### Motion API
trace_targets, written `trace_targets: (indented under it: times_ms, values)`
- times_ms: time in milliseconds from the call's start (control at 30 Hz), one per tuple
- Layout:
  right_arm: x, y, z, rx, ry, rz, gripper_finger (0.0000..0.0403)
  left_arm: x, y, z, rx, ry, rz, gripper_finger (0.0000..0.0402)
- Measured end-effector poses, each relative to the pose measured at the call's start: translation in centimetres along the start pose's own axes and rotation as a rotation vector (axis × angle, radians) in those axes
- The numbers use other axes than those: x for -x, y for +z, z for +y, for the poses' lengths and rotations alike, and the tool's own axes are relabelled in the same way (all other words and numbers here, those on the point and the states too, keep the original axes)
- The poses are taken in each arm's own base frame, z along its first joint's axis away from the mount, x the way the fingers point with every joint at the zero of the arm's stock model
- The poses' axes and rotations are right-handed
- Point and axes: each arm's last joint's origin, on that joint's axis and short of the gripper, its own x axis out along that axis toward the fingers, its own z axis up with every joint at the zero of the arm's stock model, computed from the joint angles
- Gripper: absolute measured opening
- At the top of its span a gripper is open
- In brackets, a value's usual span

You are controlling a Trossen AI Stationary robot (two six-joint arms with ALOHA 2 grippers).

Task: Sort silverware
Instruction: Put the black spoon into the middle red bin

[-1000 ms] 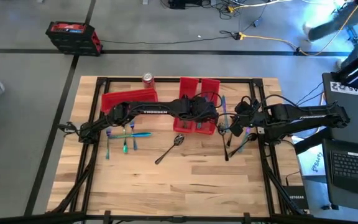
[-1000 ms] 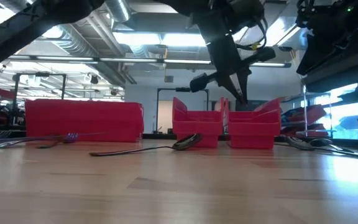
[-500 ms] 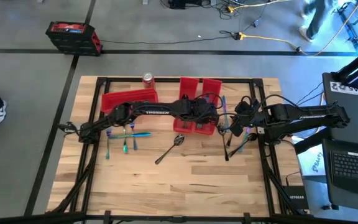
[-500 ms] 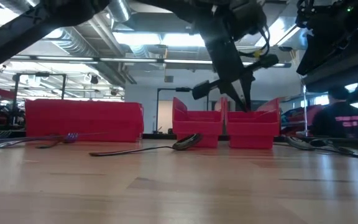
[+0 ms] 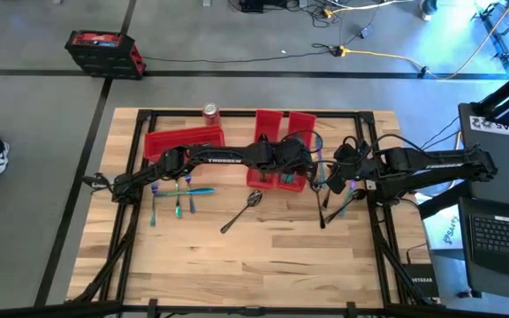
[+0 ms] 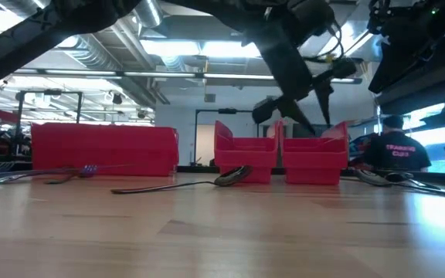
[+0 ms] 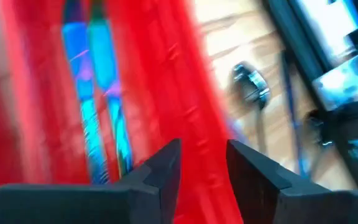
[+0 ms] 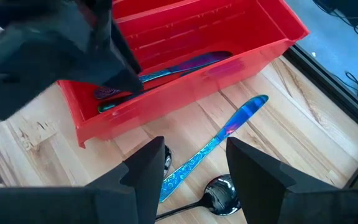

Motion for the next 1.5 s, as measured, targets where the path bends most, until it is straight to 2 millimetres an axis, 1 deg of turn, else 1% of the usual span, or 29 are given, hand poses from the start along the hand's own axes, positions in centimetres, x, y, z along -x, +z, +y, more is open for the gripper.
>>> trace_targets:
  times_ms: [33, 133, 233, 333, 367, 467, 533, 633, 733, 833, 933, 1000, 1233, 1300, 1400, 1500]
  values:
    - [0.0, 0.0, 0.0, 0.0, 0.0, 0.0, 0.0156, 0.4, 0.3, -0.4, -0.021, -0.03, -0.027, 0.0115]
    - [0.0, 0.0, 0.0, 0.0, 0.0, 0.0, 0.0156, 2.8, 1.2, -1.8, -0.114, -0.099, -0.083, 0.0116]
    - [0.0, 0.0, 0.0, 0.0, 0.0, 0.0, 0.0156, 5.1, 1.5, -2.5, -0.218, -0.096, -0.115, 0.0116]
    - [0.0, 0.0, 0.0, 0.0, 0.0, 0.0, 0.0156, 6.8, 1.5, -2.3, -0.319, -0.03, -0.093, 0.0116]
    - [0.0, 0.0, 0.0, 0.001, 0.0, 0.001, 0.0156, 7.1, 1.4, -2.0, -0.362, -0.004, -0.076, 0.0116]
    - [0.0, 0.0, 0.0, 0.0, 0.0, 0.0, 0.0156, 9.0, 1.1, -2.3, -0.475, 0.009, -0.054, 0.0116]
    - [0.0, 0.0, 0.0, -0.002, 0.002, -0.003, 0.0156, 10.2, 0.6, -3.0, -0.547, -0.016, -0.052, 0.0116]
    - [0.0, 0.1, 0.0, -0.002, 0.003, -0.004, 0.0156, 11.5, -0.1, -3.6, -0.612, -0.04, -0.051, 0.0116]
    - [0.0, 0.1, 0.0, -0.003, 0.003, -0.005, 0.0156, 12.7, 0.3, -3.9, -0.674, -0.055, -0.074, 0.0116]
    - [0.0, 0.1, 0.0, -0.004, 0.004, -0.006, 0.0156, 13.6, 0.6, -4.0, -0.711, -0.076, -0.078, 0.0116]
    - [0.0, 0.1, 0.1, -0.006, 0.007, -0.009, 0.0156, 13.9, -0.2, -4.2, -0.797, -0.085, -0.056, 0.0116]
    - [0.0, 0.1, 0.1, -0.007, 0.008, -0.011, 0.0156, 14.1, -0.8, -4.4, -0.823, -0.09, -0.045, 0.0116]
    - [0.0, 0.1, 0.1, -0.008, 0.016, -0.008, 0.0156, 14.7, -1.6, -5.4, -0.887, -0.112, -0.096, 0.0116]
    - [0.0, 0.1, 0.1, -0.008, 0.017, -0.007, 0.0156, 14.9, -1.6, -5.5, -0.894, -0.111, -0.115, 0.0116]
    - [0.0, 0.2, 0.1, -0.01, 0.022, -0.009, 0.0156, 15.7, -1.6, -5.8, -0.907, -0.128, -0.128, 0.0116]
    - [0.0, 0.2, 0.2, -0.015, 0.032, -0.014, 0.0156, 16.6, -1.9, -6.1, -0.959, -0.138, -0.143, 0.0116]
